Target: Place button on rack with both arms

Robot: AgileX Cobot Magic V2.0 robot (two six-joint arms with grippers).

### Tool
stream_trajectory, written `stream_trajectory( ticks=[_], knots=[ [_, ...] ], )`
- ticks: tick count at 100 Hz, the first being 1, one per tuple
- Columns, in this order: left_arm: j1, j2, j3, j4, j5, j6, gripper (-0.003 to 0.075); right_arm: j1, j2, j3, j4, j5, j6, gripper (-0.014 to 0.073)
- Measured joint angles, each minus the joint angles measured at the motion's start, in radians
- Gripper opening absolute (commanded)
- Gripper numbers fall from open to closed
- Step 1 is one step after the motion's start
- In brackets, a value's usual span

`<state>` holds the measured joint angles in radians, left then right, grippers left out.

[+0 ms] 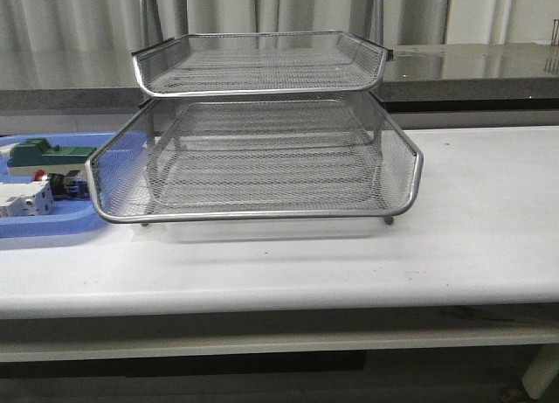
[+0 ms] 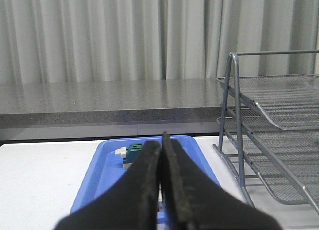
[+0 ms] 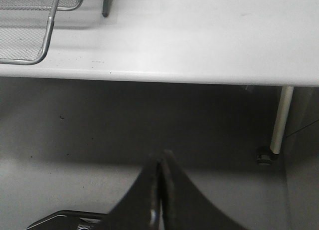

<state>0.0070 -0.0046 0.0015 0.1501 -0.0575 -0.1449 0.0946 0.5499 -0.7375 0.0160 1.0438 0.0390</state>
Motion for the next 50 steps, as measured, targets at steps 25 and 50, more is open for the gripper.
stream_trajectory(
  ticks=[25, 50],
  knots=[
    [0.0, 0.0, -0.013, -0.085, 0.032, 0.0, 0.0004, 0.0, 0.0, 0.0, 0.0, 0.0, 0.0, -0.0068],
    [0.0, 0.095, -0.235, -0.114, 0.241, 0.0, 0.0004, 0.0, 0.0, 0.0, 0.0, 0.001, 0.0, -0.0068]
  ],
)
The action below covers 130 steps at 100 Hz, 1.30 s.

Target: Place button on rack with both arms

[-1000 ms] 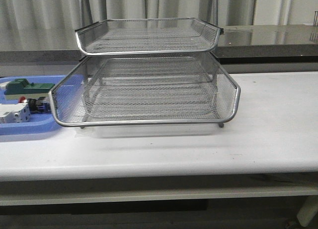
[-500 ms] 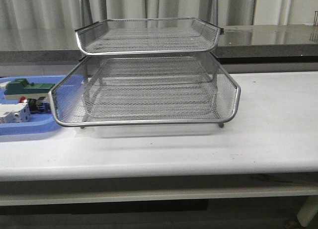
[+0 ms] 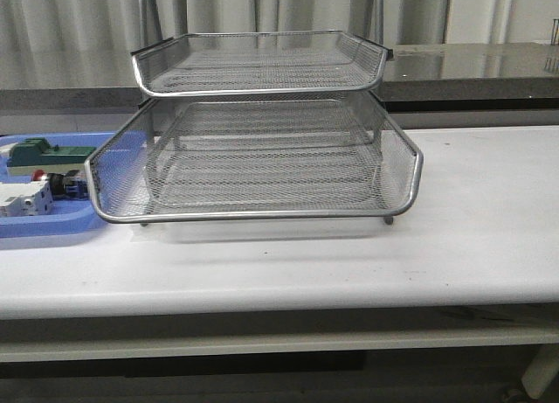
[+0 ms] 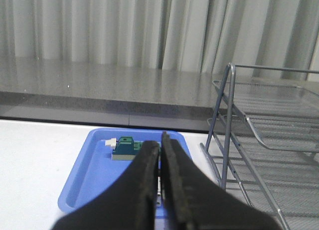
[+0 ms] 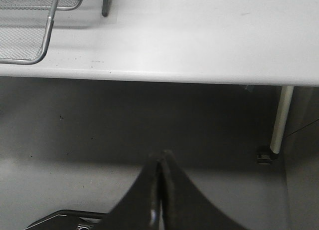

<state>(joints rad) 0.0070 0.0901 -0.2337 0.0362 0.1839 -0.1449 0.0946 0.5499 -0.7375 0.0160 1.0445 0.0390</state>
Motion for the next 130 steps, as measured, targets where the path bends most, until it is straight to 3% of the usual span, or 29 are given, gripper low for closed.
stream_trajectory(
  ticks=[17, 43, 67, 96, 108, 121, 130],
  knots=[
    [0.0, 0.188, -0.201, 0.003, 0.216, 0.0, 0.0004, 0.0, 0.0, 0.0, 0.0, 0.002, 0.0, -0.0068],
    [0.0, 0.539, -0.482, 0.029, 0.438, 0.02, 0.0004, 0.0, 0.0, 0.0, 0.0, 0.002, 0.0, -0.0068],
    [0.0, 0.831, -0.66, 0.029, 0.486, 0.087, 0.0004, 0.0, 0.0, 0.0, 0.0, 0.002, 0.0, -0.0068],
    [0.0, 1.037, -0.731, 0.029, 0.488, 0.162, 0.0015, 0.0, 0.0, 0.0, 0.0, 0.002, 0.0, -0.0068],
    [0.0, 1.058, -0.73, 0.029, 0.488, 0.164, 0.0122, 0.0, 0.0, 0.0, 0.0, 0.002, 0.0, -0.0068],
    [0.0, 1.06, -0.73, 0.029, 0.488, 0.164, 0.0365, 0.0, 0.0, 0.0, 0.0, 0.002, 0.0, -0.0068],
    [0.0, 1.06, -0.73, 0.029, 0.488, 0.164, 0.0494, 0.0, 0.0, 0.0, 0.0, 0.002, 0.0, -0.0068]
  ],
)
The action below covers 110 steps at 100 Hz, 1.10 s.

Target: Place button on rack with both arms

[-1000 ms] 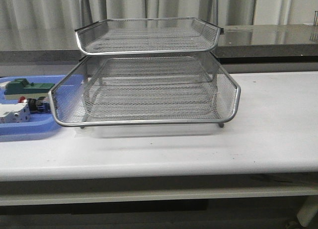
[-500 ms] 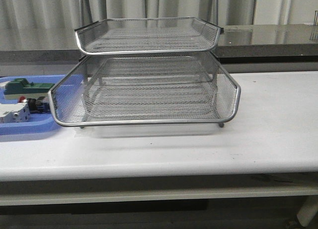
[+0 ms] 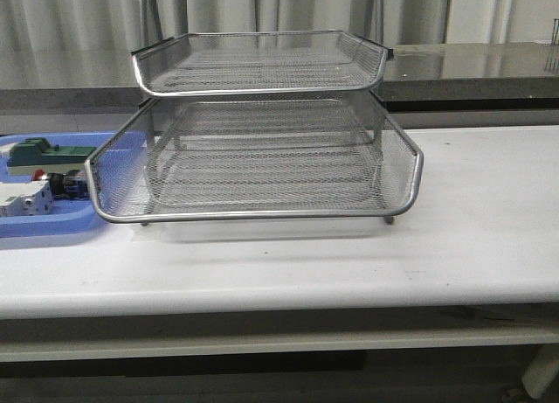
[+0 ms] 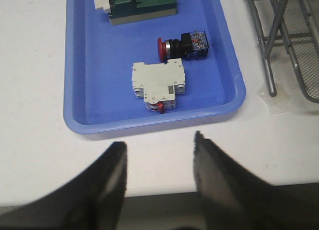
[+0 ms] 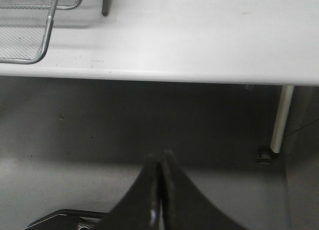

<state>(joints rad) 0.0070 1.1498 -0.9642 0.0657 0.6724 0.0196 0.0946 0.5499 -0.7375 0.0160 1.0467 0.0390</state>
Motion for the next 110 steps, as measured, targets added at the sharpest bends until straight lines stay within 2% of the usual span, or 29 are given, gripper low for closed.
stream_trajectory(
  ticks=[6, 39, 51, 65, 80, 110],
  knots=[
    [0.0, 0.0, 0.0, 0.002, 0.0, 0.0, 0.0521, 0.0, 0.0, 0.0, 0.0, 0.0, 0.0, -0.0068],
    [0.0, 0.002, -0.001, -0.019, -0.019, 0.001, 0.0519, 0.0, 0.0, 0.0, 0.0, 0.0, 0.0, -0.0068],
    [0.0, 0.022, -0.031, -0.023, -0.03, 0.049, 0.0519, 0.0, 0.0, 0.0, 0.0, 0.0, 0.0, -0.0068],
    [0.0, 0.111, -0.136, -0.026, -0.033, 0.16, 0.0519, 0.0, 0.0, 0.0, 0.0, 0.0, 0.0, -0.0068],
    [0.0, 0.277, -0.304, -0.066, -0.023, 0.362, 0.0519, 0.0, 0.0, 0.0, 0.0, 0.0, 0.0, -0.0068],
    [0.0, 0.659, -0.686, -0.095, 0.185, 0.669, 0.052, 0.0, 0.0, 0.0, 0.0, 0.0, 0.0, -0.0068]
  ],
)
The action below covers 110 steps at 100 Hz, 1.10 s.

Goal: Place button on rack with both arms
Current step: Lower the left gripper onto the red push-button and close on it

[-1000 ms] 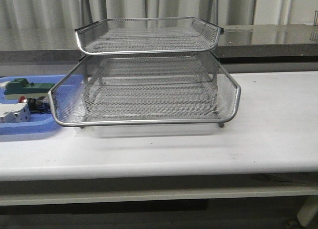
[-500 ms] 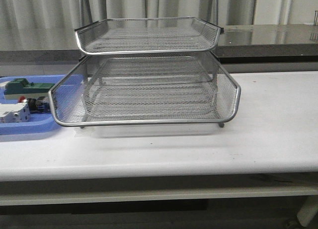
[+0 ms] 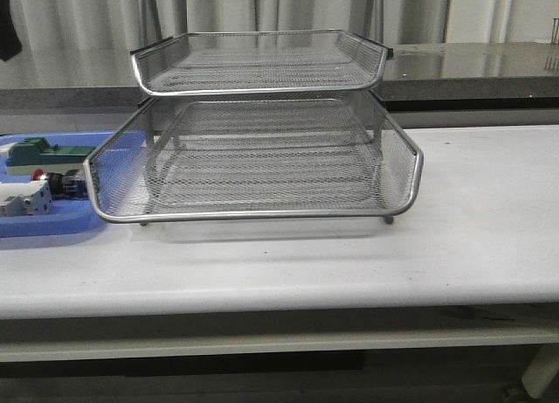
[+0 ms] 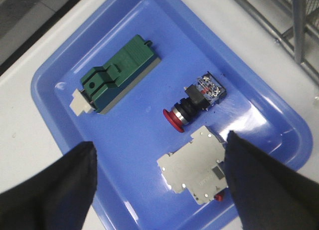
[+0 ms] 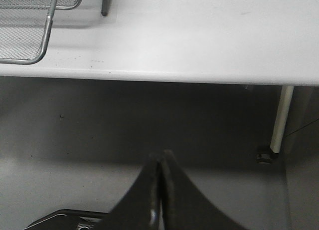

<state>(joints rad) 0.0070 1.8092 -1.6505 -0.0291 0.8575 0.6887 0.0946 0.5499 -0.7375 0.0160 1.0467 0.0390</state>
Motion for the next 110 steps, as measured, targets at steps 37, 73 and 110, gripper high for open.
stream_trajectory(
  ticks=[37, 73, 110],
  knots=[
    [-0.029, 0.301, -0.272, -0.014, 0.101, 0.165, 0.052, 0.0, 0.0, 0.0, 0.0, 0.0, 0.0, -0.0068],
    [-0.057, 0.436, -0.286, -0.023, 0.079, 0.228, 0.0521, 0.0, 0.0, 0.0, 0.0, 0.0, 0.0, -0.0068],
    [-0.057, 0.49, -0.288, -0.023, 0.045, 0.241, 0.0521, 0.0, 0.0, 0.0, 0.0, 0.0, 0.0, -0.0068]
  ],
)
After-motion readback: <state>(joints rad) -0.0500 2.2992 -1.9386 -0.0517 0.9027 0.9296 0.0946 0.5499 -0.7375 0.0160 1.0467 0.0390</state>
